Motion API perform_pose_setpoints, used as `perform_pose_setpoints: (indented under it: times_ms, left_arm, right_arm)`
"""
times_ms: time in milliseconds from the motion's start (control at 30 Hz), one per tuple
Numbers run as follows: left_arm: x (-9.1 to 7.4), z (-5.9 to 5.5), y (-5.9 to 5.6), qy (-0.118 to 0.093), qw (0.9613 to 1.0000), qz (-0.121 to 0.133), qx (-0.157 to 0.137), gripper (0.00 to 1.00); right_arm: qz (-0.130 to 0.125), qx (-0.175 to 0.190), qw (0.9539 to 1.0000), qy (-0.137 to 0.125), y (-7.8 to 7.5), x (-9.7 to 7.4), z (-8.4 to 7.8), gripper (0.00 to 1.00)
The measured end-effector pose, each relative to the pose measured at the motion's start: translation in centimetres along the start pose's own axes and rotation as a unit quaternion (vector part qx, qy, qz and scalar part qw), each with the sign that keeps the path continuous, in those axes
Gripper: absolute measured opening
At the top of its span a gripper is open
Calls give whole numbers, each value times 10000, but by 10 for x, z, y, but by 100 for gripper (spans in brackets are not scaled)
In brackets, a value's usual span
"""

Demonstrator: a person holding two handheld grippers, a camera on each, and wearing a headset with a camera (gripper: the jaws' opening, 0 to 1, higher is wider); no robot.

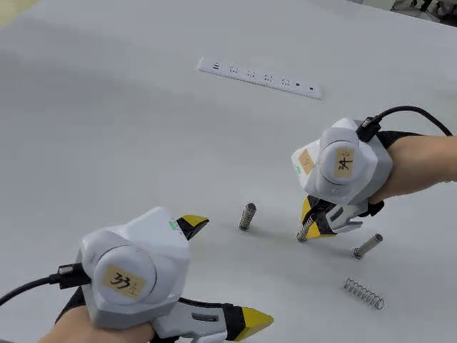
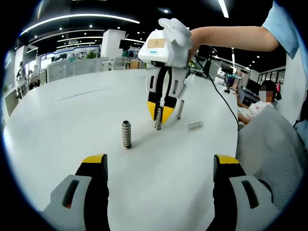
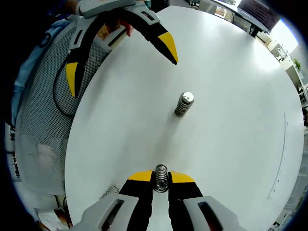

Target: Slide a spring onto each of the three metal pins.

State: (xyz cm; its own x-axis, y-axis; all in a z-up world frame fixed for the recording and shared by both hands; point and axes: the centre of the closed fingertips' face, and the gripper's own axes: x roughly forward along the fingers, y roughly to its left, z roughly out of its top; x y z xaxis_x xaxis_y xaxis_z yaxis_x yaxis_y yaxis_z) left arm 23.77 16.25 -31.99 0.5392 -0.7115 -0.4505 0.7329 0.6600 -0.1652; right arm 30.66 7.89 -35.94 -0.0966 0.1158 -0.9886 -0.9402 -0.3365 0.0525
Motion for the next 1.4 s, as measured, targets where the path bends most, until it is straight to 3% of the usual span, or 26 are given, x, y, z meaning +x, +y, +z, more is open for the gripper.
perform_pose_setpoints:
  times_ms: [600, 900, 1033, 1267, 1400]
  left_arm:
    - [1, -1, -2, 26, 10000, -29, -18, 88]
    - [-1, 2, -2, -19, 10000, -2, -6, 88]
    - [-1, 4, -2, -38, 10000, 5, 10, 88]
    - [-4, 10, 0, -98, 9999, 30, 79, 88]
    - [-6, 11, 0, -97, 9999, 31, 110, 88]
  right_arm:
    - [-8, 210, 9997, -80, 2, 8, -1, 11]
    - [-65, 475, 9977, -475, 3, 8, 8, 45]
    - [-76, 705, 9942, -806, 5, 6, 15, 64]
    - [-428, 1060, 9873, -1099, 1, 2, 17, 98]
    - [-545, 1146, 9849, -1179, 2, -2, 14, 99]
